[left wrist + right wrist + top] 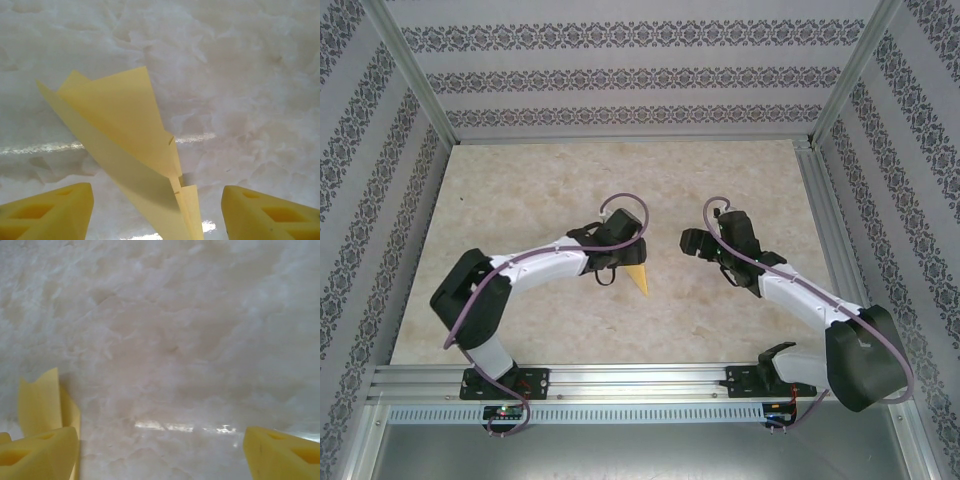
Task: Fold a paper plane with a square sheet of paper (pick it up from the middle)
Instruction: Move a paper plane to the center of the table.
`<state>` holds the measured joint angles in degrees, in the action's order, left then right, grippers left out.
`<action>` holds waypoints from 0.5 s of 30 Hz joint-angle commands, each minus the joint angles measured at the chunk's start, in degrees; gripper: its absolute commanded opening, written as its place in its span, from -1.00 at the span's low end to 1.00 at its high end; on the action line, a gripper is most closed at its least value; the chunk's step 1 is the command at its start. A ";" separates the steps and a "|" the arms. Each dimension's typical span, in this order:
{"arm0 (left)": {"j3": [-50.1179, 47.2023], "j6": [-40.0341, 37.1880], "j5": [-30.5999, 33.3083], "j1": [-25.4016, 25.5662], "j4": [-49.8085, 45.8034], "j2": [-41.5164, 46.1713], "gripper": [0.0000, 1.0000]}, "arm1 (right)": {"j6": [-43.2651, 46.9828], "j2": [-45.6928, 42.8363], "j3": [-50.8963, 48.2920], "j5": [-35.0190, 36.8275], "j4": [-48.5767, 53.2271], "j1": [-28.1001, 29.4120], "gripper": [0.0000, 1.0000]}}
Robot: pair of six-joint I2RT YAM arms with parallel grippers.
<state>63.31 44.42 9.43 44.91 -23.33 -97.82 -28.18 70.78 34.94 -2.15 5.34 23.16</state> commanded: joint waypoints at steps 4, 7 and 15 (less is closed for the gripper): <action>7.98 4.33 5.25 1.76 -10.63 -7.28 0.30 | 1.98 -1.00 -2.51 1.21 -3.65 -0.96 0.76; 8.94 6.03 5.31 1.85 -11.68 -8.48 0.18 | 2.04 -0.57 -2.64 0.77 -3.76 -1.09 0.76; 6.47 9.72 4.12 2.03 -9.02 -6.30 -0.49 | 1.30 -0.21 -3.08 1.12 -4.17 -1.31 0.74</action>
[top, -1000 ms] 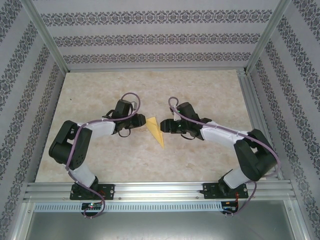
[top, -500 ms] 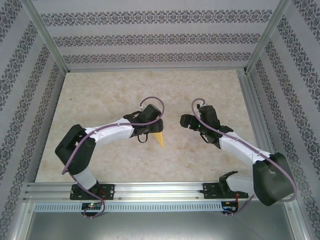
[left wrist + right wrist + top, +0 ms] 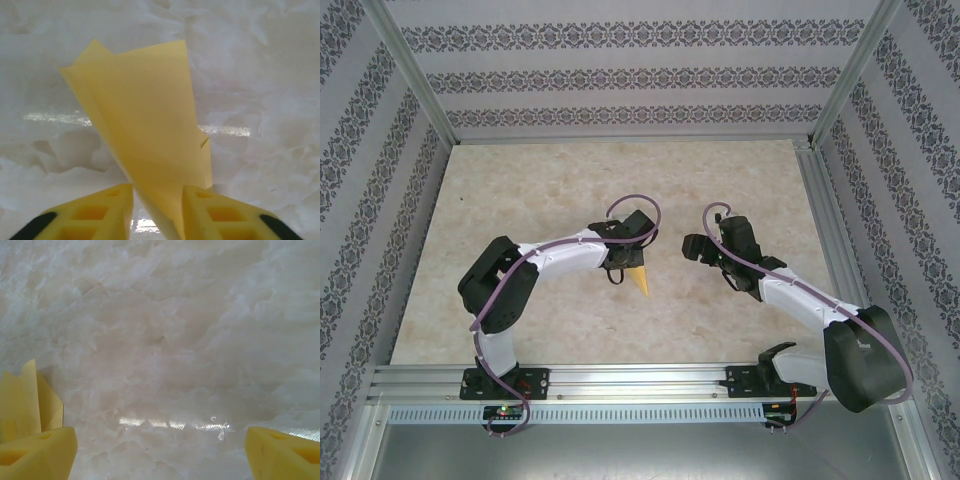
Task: Fold a paper plane with a square sheet of paper (pick it up from the middle)
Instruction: Move a paper plane to the center of the table.
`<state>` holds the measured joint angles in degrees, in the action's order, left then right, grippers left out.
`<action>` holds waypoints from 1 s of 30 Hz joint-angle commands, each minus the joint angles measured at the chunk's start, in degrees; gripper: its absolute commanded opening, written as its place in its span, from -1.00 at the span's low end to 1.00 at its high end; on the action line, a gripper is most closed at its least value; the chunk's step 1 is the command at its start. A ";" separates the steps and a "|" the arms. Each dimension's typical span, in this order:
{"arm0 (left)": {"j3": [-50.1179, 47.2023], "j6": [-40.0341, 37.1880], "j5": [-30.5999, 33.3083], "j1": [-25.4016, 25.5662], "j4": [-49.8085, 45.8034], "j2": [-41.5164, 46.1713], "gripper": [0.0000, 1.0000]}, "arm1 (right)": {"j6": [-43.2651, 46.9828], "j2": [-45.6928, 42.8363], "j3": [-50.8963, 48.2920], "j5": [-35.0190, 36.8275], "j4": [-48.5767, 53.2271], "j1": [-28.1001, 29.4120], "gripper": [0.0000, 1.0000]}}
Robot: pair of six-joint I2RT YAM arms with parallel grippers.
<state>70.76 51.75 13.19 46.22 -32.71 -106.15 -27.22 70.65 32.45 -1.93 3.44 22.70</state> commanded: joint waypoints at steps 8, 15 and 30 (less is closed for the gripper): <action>-5.03 2.14 0.29 1.19 6.91 7.28 -1.00 | -0.25 -0.41 -1.26 0.06 -3.58 -1.09 0.73; -11.34 -3.79 -6.13 1.51 20.81 14.55 -1.00 | -0.62 -4.46 -2.97 -2.07 -5.72 -1.15 0.74; -19.77 -4.84 -18.06 -0.16 40.84 16.30 -1.00 | -9.25 -10.98 -5.94 -12.89 -6.78 0.76 0.57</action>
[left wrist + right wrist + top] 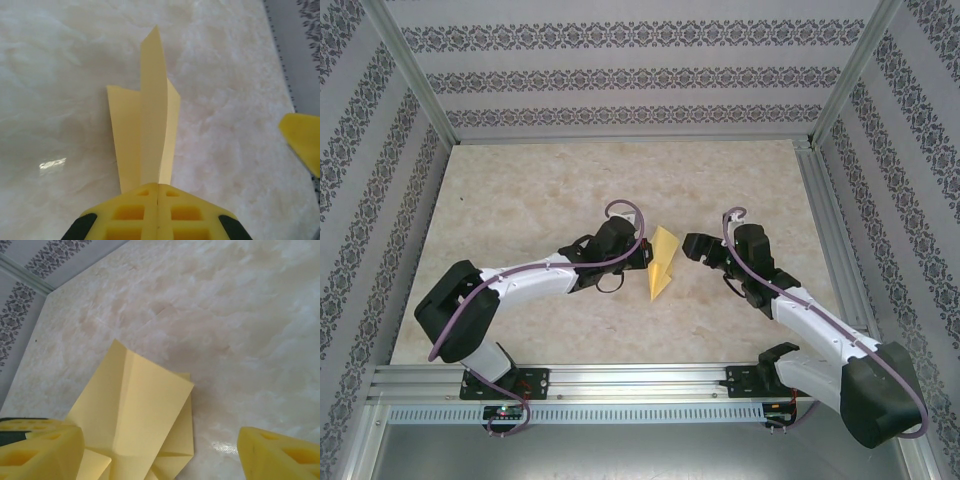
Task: Fold a paper plane with a square sheet of paper (pick it up from the middle)
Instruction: Move a paper plane to the center of the table.
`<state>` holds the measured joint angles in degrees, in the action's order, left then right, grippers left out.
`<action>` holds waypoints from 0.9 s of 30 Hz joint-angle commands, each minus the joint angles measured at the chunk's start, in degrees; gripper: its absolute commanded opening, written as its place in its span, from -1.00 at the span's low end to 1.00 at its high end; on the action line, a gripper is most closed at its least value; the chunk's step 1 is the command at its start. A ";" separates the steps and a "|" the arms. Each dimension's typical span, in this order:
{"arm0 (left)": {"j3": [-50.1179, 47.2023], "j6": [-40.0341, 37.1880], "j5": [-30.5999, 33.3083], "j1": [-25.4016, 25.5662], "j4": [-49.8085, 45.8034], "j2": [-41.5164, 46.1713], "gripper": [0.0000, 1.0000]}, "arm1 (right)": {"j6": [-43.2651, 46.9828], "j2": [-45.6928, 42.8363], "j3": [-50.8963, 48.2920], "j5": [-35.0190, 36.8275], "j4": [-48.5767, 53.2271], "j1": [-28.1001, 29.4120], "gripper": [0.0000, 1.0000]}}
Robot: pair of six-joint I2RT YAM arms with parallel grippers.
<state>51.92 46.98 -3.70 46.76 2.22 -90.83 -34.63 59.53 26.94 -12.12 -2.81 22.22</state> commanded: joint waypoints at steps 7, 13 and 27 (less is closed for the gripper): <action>-6.09 6.91 0.47 -1.78 14.33 -4.01 -1.00 | -2.67 4.65 2.34 -0.81 3.17 6.12 0.29; -9.78 10.14 2.12 -2.72 17.19 -6.24 -1.00 | -3.00 11.93 5.02 1.04 4.92 10.24 0.12; -14.48 11.40 1.48 -4.16 20.83 -6.12 -1.00 | -1.06 22.34 13.48 4.86 9.54 17.53 -0.20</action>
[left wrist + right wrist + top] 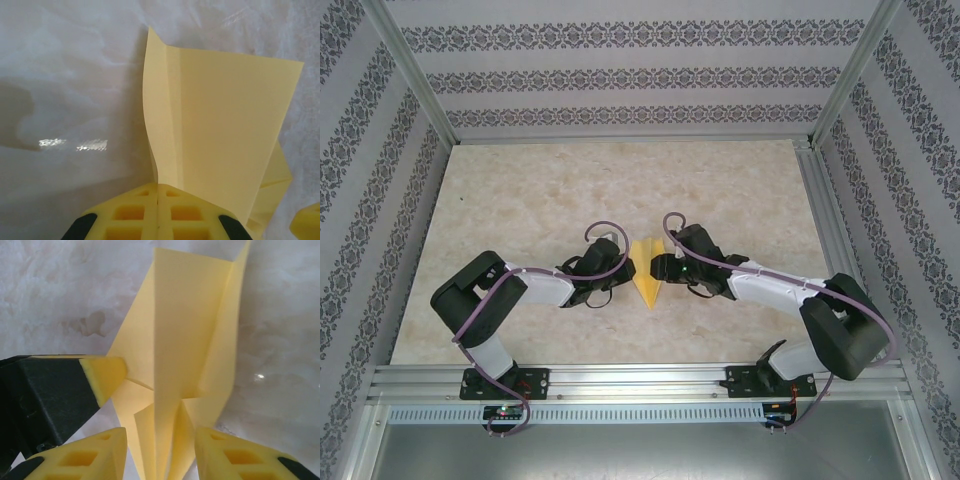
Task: Fold a paper plane with a square sheet of paper (pick it up from the middle)
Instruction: Move a paper plane to the center of the table.
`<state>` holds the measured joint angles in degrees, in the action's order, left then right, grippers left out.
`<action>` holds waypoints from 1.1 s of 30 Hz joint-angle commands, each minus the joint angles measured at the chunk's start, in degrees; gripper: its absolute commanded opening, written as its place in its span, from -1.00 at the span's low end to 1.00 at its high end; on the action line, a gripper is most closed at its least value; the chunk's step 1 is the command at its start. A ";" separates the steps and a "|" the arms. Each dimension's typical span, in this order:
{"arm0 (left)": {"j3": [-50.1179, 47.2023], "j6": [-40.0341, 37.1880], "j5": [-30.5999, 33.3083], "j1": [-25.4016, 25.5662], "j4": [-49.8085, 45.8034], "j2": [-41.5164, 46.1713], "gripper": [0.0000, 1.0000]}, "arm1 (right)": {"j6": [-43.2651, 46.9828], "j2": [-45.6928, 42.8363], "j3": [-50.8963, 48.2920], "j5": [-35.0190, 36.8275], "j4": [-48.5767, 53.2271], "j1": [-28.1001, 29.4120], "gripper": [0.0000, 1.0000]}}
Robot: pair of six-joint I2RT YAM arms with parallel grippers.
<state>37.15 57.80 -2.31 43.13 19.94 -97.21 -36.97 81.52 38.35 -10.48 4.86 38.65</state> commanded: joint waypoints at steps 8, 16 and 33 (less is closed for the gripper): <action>0.69 0.65 -1.02 -0.86 3.59 -0.87 -1.00 | 0.26 2.32 4.36 7.67 6.64 2.99 -0.20; 0.87 0.56 -1.48 -0.89 3.39 -0.97 -1.00 | -0.85 5.88 5.94 5.52 6.18 4.70 -0.20; 0.28 0.78 -1.89 -0.95 3.96 -1.01 -1.00 | -3.28 11.53 8.39 7.05 6.01 6.83 -0.09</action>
<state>37.15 57.80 -3.86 42.76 21.06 -97.73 -39.05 91.94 45.30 -4.95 10.94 45.01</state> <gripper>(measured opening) 0.054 0.456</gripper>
